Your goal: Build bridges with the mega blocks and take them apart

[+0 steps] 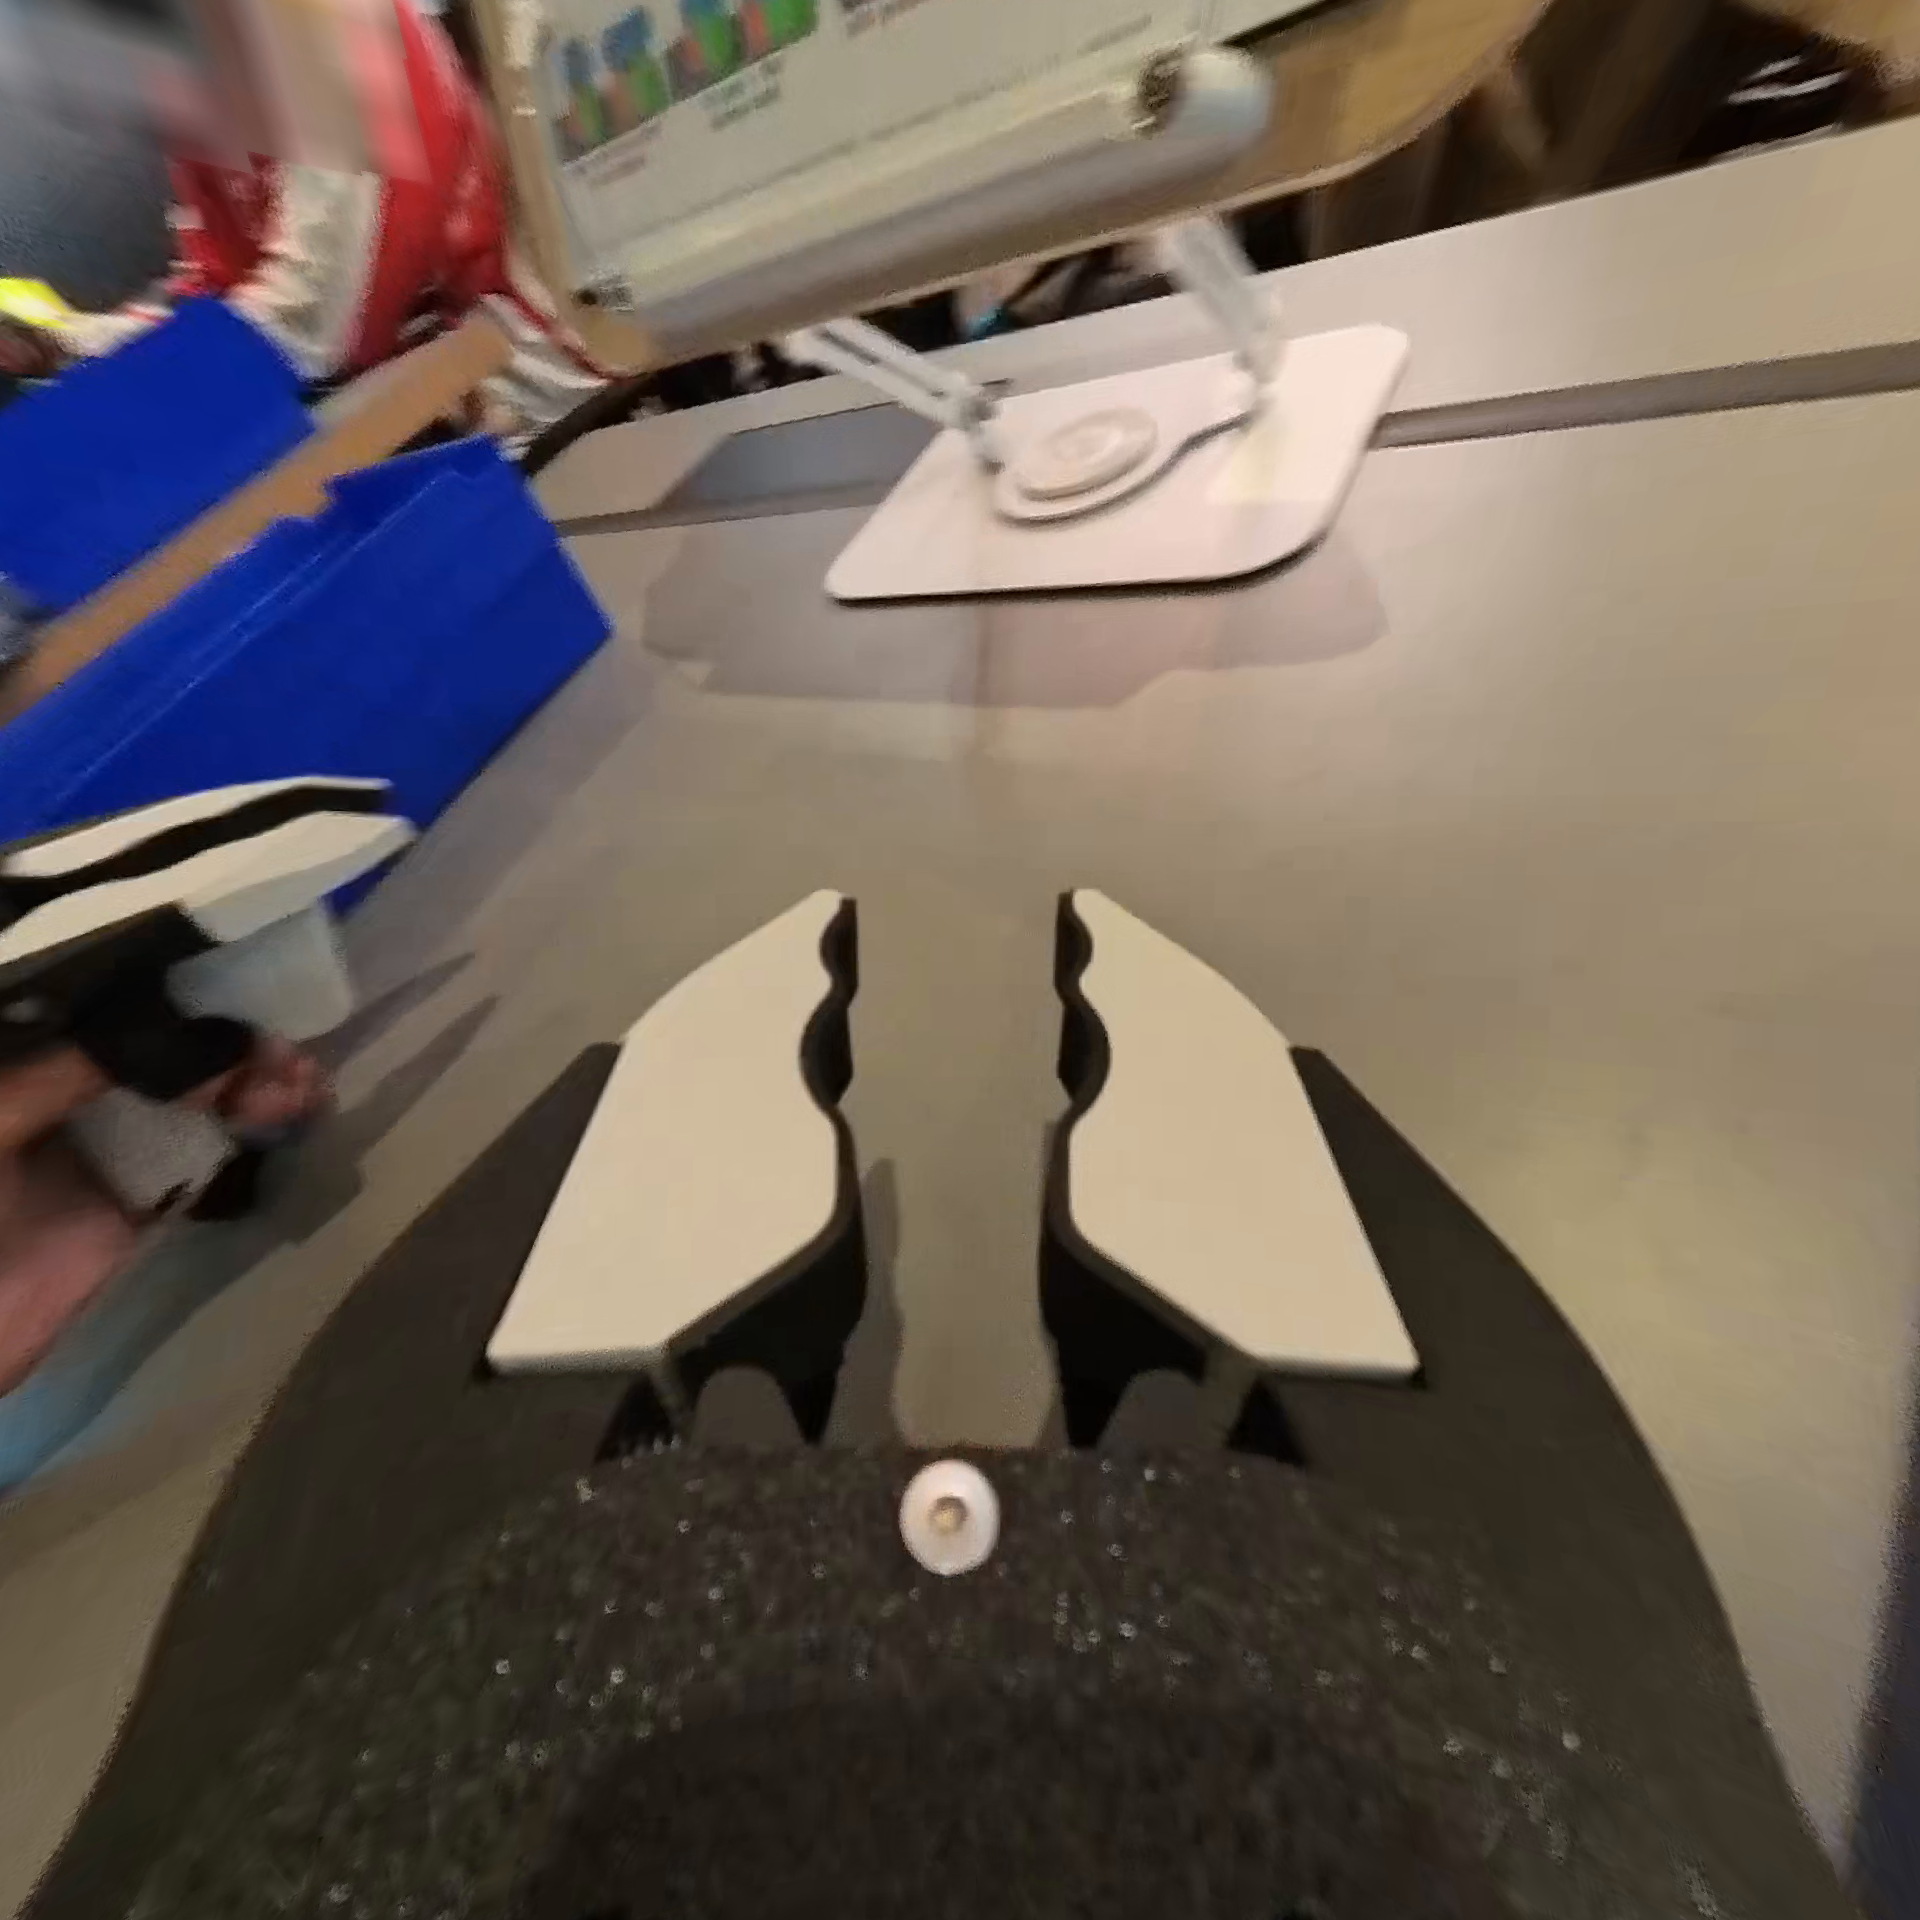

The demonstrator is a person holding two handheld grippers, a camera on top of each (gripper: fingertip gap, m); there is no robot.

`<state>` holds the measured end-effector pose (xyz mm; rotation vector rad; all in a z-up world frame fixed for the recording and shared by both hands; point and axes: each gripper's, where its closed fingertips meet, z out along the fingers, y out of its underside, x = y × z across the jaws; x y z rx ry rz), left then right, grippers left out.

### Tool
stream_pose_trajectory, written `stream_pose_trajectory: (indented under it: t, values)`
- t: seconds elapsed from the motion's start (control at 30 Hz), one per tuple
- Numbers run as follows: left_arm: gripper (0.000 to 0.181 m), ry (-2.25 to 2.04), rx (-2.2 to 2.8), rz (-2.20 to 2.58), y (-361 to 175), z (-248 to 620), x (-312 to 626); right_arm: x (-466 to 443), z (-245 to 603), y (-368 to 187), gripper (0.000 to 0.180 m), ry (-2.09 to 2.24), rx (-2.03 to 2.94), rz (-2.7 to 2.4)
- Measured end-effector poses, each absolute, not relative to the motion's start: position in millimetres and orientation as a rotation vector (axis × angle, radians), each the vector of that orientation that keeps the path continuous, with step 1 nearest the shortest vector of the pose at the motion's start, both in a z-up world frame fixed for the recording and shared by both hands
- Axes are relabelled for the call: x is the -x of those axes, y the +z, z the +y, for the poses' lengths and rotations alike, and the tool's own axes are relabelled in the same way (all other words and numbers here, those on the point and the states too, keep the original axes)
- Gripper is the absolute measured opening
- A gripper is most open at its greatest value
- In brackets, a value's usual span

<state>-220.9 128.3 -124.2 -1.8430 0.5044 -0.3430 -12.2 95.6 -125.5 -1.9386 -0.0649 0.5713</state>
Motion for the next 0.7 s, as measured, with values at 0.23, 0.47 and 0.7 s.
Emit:
stream_pose_trajectory:
  t: [0.23,0.47,0.7]
  values:
    - [0.048,-0.388,2.001,0.502,-139.8,120.1,213.3,-24.9,99.5,-104.0,0.06,0.057,1.798,-0.103]
    - [0.038,-0.481,2.058,0.553,-138.3,117.8,198.1,-11.3,98.8,-108.0,0.06,-0.029,1.806,-0.18]
    - [0.032,-0.441,1.895,0.538,-120.6,119.2,210.1,1.4,99.1,-119.2,0.068,0.018,1.859,-0.19]
